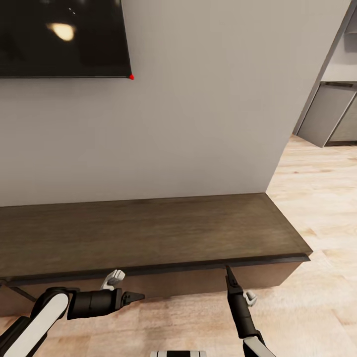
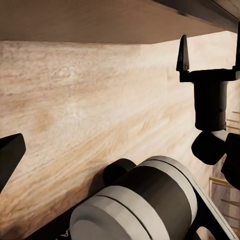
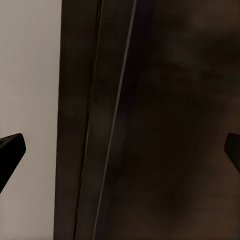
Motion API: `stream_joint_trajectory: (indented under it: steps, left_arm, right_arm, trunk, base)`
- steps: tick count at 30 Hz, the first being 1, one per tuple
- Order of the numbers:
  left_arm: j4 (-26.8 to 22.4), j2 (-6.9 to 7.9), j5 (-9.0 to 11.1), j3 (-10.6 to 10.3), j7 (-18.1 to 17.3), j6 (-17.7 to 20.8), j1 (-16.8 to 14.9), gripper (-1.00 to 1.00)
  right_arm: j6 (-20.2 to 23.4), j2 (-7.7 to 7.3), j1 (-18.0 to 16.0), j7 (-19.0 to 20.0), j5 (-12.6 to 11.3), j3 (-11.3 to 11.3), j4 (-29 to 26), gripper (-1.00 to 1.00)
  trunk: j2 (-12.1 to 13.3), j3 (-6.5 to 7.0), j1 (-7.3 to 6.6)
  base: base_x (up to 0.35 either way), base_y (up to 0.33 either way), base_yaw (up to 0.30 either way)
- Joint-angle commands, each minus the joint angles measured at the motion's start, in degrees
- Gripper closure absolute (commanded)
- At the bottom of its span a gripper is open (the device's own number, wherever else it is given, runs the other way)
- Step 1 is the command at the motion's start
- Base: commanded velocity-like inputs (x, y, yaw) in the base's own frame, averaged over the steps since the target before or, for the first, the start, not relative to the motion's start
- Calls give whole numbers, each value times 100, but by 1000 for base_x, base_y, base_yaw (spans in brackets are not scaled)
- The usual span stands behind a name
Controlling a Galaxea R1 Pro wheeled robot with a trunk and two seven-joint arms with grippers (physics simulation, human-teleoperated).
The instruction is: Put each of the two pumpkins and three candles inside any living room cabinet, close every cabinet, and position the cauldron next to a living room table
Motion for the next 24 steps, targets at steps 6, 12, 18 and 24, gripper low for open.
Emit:
stream_joint_trajectory:
  steps: [6,12,18,24]
  left_arm:
    - [1,3,-48,-10,-51,5,-4,-100]
    - [-7,3,-51,-11,-54,5,-4,-100]
    - [-8,3,-52,-12,-49,5,-4,-100]
    - [-8,3,-53,-13,-49,3,-4,-100]
  right_arm:
    - [-35,-4,-4,13,-53,48,5,-100]
    - [-41,-4,-4,13,-53,48,5,-100]
    - [-40,-4,-4,13,-50,48,5,-100]
    - [-28,-4,-4,-1,-12,43,10,100]
  trunk:
    - [-2,-4,-1]
    - [-2,-4,-1]
    - [-2,-4,-1]
    - [-2,-4,-1]
  base:
    - [25,0,0]
    - [100,0,0]
    - [6,0,0]
    - [0,0,0]
